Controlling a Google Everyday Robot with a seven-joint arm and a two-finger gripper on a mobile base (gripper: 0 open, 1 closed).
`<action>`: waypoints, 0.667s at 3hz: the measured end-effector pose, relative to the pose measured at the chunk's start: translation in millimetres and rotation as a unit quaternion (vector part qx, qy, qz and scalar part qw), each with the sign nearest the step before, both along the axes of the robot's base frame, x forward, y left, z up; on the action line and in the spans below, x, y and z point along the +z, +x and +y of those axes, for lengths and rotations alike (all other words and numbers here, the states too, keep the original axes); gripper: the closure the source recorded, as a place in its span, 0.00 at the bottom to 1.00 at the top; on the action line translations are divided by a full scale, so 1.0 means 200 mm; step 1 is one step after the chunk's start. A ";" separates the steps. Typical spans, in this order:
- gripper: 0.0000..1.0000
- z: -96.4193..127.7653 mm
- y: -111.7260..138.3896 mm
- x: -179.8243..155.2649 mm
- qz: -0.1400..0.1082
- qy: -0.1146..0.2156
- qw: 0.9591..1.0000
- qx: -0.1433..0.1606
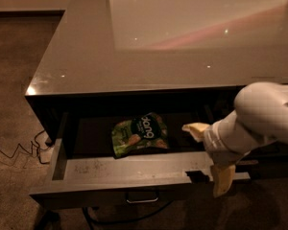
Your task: Open top drawer
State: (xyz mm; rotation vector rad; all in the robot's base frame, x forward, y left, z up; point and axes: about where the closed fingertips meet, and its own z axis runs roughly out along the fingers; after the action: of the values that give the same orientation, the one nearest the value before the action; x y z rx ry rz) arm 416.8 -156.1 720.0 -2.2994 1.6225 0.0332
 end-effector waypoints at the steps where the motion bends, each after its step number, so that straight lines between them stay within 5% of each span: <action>1: 0.00 0.02 0.10 0.09 -0.008 0.033 0.999 0.018; 2: 0.19 0.04 0.22 0.10 -0.001 0.050 0.998 0.025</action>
Offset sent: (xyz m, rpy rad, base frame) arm 0.0786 0.0160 0.0215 0.1412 0.0181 0.0622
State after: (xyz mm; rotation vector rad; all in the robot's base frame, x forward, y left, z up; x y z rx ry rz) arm 461.5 -147.3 740.8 -2.2637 1.5254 0.1198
